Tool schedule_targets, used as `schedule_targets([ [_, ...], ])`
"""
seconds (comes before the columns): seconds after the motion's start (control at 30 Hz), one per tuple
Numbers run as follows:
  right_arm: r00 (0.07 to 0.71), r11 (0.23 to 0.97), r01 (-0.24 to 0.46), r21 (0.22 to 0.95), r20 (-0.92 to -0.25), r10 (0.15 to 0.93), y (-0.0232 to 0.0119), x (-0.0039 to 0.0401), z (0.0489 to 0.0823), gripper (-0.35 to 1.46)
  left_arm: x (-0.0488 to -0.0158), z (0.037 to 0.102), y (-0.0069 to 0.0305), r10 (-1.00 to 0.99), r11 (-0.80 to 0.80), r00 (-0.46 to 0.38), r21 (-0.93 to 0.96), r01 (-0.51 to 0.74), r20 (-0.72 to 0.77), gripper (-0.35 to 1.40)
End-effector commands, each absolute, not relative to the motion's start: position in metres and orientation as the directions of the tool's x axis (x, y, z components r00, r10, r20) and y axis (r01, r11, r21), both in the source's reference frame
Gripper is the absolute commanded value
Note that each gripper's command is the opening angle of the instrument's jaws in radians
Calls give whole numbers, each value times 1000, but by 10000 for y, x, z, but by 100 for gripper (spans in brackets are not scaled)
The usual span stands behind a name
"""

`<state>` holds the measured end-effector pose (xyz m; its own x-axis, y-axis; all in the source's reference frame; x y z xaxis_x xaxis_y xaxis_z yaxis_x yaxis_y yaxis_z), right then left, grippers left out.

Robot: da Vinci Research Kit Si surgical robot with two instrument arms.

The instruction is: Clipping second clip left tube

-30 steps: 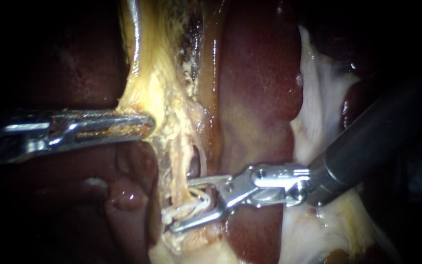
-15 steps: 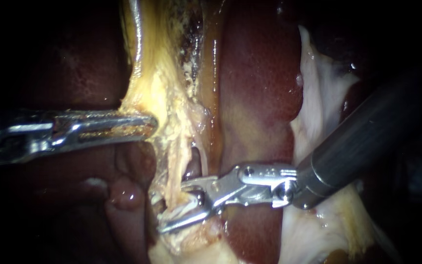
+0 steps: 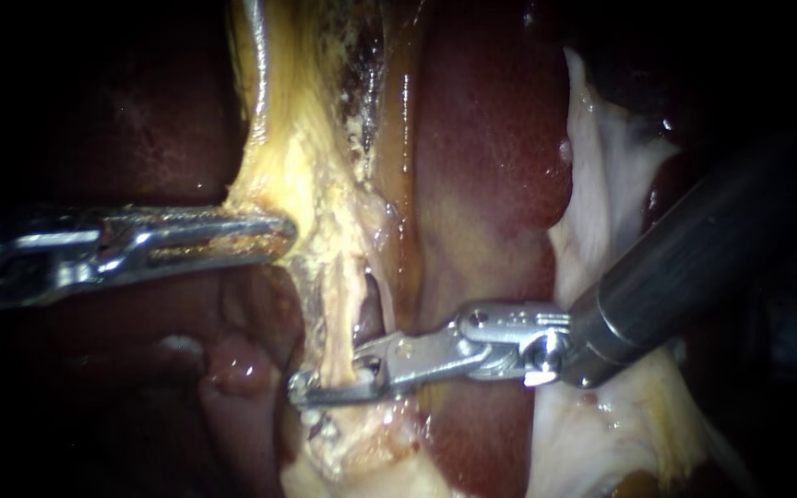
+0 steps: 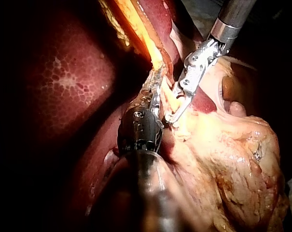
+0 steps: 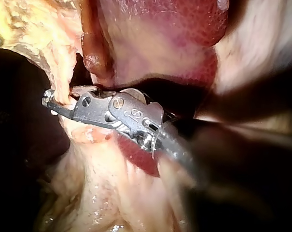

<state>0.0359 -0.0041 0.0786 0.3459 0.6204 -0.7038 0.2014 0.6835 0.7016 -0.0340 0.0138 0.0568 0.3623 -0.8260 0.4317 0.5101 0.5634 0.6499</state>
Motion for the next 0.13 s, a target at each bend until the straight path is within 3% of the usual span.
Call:
schedule_targets([
  [0.03,346,684,203,701,-705,620,-41,359,786,-35,-340,568,138,-826,564,363,650,510,432,-35],
  [0.13,346,683,205,701,-704,620,-41,358,786,-35,-340,568,138,-826,563,363,650,510,432,-35],
])
